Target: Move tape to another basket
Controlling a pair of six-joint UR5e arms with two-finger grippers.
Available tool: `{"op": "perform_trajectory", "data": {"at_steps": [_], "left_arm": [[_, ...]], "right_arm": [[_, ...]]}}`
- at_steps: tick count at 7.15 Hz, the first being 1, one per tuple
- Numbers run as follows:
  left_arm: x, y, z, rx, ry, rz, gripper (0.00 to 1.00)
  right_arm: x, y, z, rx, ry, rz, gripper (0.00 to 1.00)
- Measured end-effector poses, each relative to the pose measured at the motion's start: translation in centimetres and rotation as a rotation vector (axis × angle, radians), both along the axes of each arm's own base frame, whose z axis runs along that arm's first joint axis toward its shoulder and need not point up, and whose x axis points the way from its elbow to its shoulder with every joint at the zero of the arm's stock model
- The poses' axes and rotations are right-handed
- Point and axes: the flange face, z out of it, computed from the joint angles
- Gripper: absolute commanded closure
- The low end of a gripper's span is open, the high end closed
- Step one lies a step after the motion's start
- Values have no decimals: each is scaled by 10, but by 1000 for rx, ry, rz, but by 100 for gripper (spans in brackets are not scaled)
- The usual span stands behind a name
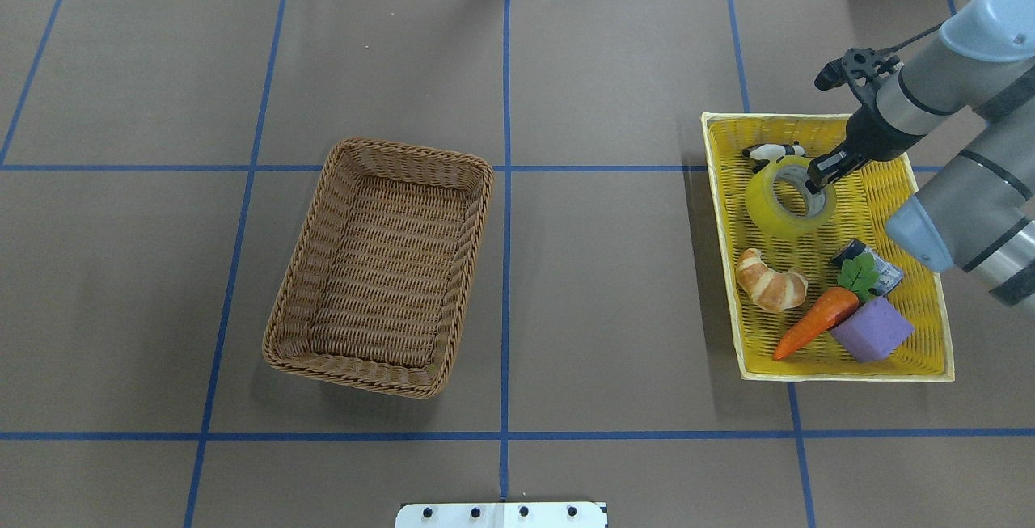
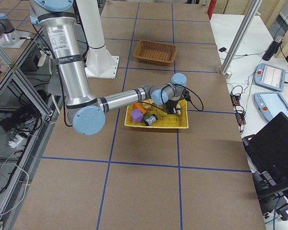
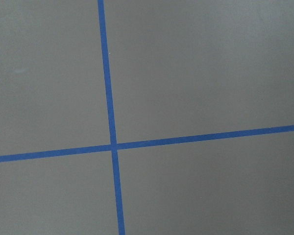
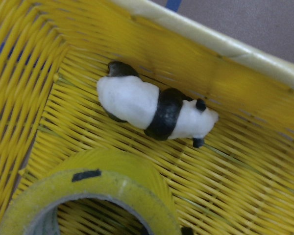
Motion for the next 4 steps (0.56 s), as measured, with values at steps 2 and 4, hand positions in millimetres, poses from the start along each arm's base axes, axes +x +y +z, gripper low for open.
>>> {"op": "perform_trajectory", "data": {"at_steps": [2, 4], "left_arm": [[0, -3, -5, -3, 1, -10, 2], [1, -11, -22, 19, 25, -89, 2]], "right_arm": [[36, -9, -45, 4, -112, 26, 100], [36, -13, -105, -3, -196, 91, 100]]}}
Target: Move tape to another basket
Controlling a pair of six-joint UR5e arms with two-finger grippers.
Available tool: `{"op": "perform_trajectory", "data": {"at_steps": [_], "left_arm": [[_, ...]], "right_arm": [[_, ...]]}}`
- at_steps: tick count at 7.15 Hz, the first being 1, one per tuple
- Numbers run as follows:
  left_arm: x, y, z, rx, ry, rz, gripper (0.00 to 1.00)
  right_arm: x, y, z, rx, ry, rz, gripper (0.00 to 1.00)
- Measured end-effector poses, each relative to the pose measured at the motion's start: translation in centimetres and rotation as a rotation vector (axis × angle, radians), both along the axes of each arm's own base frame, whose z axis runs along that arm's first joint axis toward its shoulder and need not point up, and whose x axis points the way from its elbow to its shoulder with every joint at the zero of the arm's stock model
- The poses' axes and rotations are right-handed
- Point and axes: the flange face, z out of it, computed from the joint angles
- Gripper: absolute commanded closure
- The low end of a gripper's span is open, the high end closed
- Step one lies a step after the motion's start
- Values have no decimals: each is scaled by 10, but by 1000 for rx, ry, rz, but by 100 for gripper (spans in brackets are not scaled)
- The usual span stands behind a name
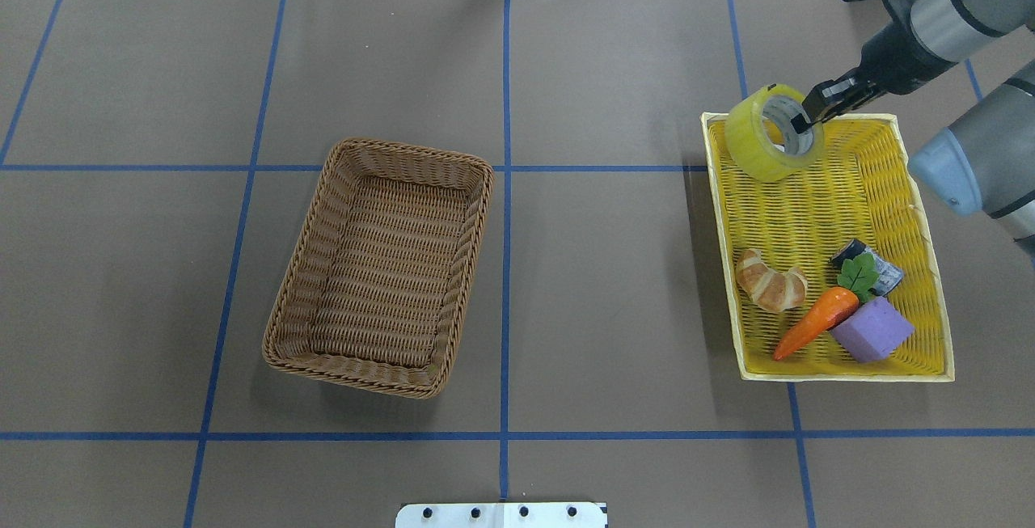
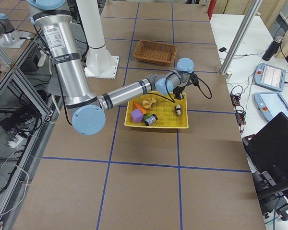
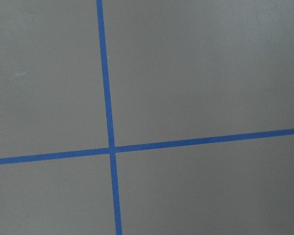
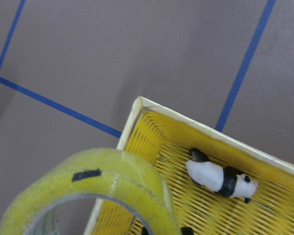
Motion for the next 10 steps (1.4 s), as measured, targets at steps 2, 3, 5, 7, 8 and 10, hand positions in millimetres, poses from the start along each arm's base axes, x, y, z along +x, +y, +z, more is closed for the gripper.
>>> {"op": "perform_trajectory", "data": {"at_steps": [2, 3, 5, 7, 8, 10], "left_arm": [[4, -5, -17, 84, 72, -130, 2], [11, -5, -27, 81, 129, -195, 2], [40, -1, -47, 49, 251, -272, 3], [82, 6, -65, -63, 373, -265, 3], [98, 9, -77, -129, 429, -228, 3], [115, 9, -121, -205, 547, -182, 3]], "right_arm": [[-27, 13, -39, -42, -117, 101, 100], [-48, 27, -54, -87, -195, 146, 100], [-94, 65, -83, -188, -379, 212, 100], [-124, 104, -105, -313, -566, 223, 100], [-127, 117, -114, -347, -624, 208, 100], [-132, 136, -130, -354, -689, 183, 100]]}}
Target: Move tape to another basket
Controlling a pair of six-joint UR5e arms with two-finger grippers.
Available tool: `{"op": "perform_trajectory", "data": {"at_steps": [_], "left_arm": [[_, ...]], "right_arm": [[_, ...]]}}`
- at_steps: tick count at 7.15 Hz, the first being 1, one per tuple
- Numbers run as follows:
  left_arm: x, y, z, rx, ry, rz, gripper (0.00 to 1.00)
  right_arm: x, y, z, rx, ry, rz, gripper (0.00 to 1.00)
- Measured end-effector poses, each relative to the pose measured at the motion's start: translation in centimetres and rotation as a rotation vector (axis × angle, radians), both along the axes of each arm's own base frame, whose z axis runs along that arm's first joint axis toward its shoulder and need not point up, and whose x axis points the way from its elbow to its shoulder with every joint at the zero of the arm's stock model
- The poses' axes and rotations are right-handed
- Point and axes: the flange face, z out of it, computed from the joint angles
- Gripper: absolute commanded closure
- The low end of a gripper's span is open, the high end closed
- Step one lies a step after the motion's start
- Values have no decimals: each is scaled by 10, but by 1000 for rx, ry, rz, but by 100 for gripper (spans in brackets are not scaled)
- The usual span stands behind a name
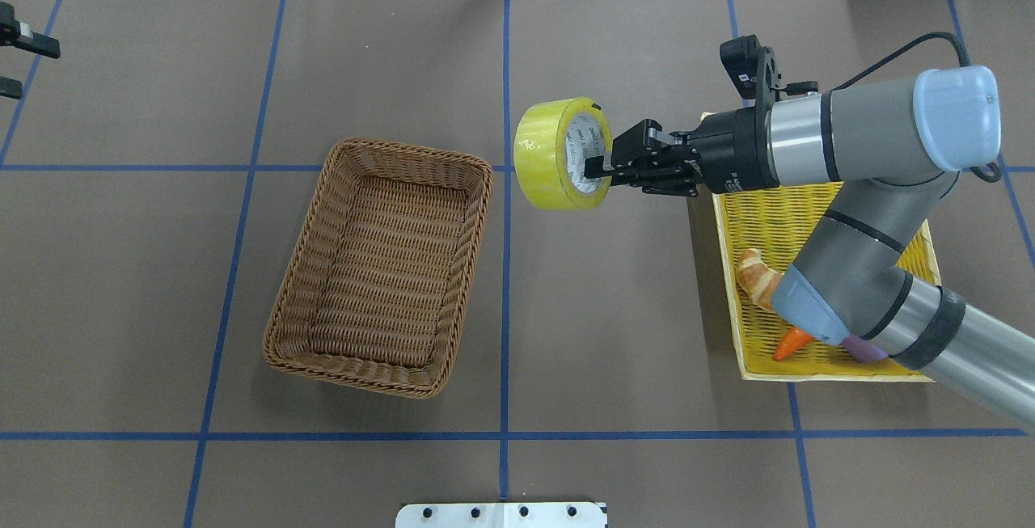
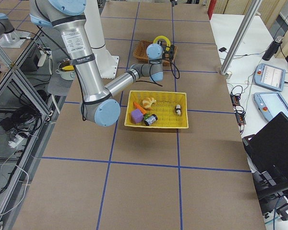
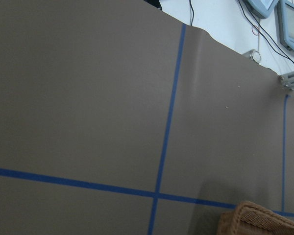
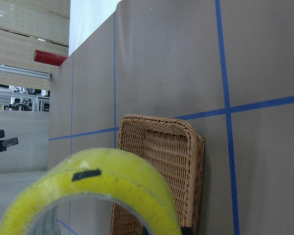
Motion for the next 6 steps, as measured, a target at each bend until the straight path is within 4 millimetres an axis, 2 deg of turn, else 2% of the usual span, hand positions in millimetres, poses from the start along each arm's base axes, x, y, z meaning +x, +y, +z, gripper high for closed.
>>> {"op": "perform_trajectory", "data": {"at_steps": [2, 3, 6], "left_arm": [[34, 16, -41, -38, 148, 37, 2], [53, 29, -58, 14, 215, 63, 3], [111, 64, -78, 252, 408, 32, 5]], "right_arm": [[-24, 35, -18, -5, -110, -9, 100], [-37, 52, -23, -13, -160, -18, 100], [-68, 90, -29, -28, -252, -10, 100]]}}
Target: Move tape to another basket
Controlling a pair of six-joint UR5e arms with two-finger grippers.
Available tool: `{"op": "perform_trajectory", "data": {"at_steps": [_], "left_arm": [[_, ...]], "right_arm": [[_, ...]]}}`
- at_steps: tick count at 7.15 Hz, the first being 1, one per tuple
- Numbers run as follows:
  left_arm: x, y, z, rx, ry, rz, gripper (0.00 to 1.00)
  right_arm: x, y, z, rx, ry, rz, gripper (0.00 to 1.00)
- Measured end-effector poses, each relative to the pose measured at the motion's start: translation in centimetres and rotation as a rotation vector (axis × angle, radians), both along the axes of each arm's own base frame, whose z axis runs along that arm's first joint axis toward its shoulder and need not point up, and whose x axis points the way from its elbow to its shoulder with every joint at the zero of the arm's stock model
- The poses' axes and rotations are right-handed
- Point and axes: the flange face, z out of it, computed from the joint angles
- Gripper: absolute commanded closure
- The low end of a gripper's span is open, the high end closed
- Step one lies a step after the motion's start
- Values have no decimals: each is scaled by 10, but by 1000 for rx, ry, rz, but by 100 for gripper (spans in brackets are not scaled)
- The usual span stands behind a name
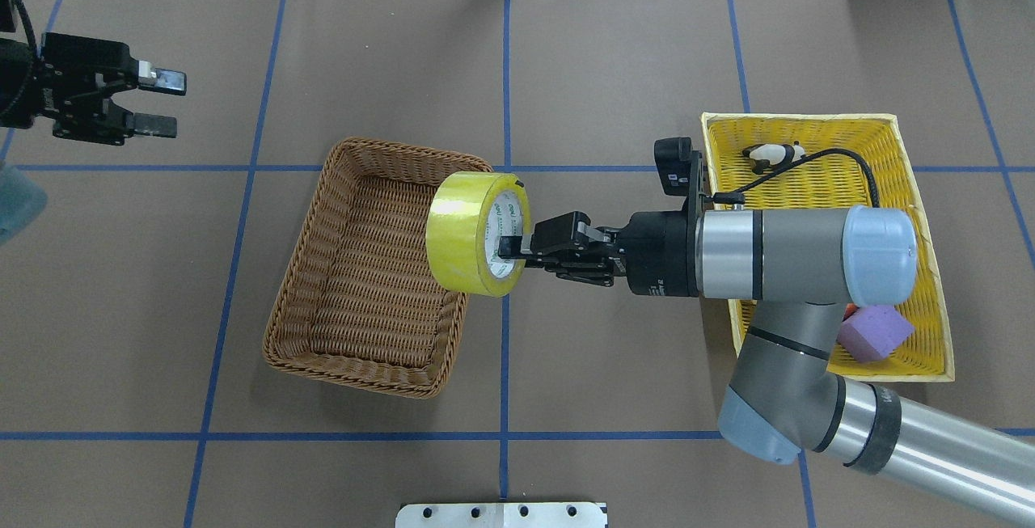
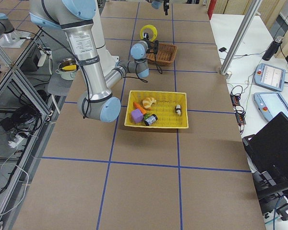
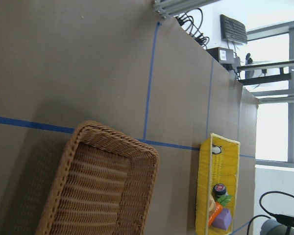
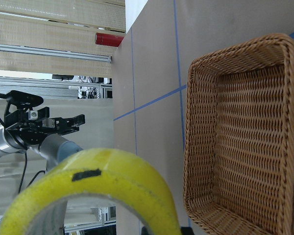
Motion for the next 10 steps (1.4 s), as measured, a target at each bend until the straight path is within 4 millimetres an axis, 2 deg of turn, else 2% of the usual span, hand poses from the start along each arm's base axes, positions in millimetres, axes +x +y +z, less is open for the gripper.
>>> {"op": "perform_trajectory", "data": {"at_steps": [1, 2, 4, 6, 8, 10], "left_arm": [[20, 13, -5, 15, 101, -20, 9], [39, 23, -13, -64, 230, -5, 8], [61, 28, -24, -236, 434, 58, 2], [77, 36, -31, -279, 490, 113, 2], [92, 43, -57, -297, 539, 190, 2], [107, 58, -84, -279, 574, 258, 2]], "right_arm": [[-5, 8, -1, 0, -28, 5, 100], [-5, 14, -4, 1, -48, 6, 100], [0, 19, -14, 10, -77, 6, 100], [0, 22, -27, 17, -103, -2, 100], [-5, 25, -36, 20, -116, -13, 100], [-8, 25, -35, 19, -111, -17, 100]]}}
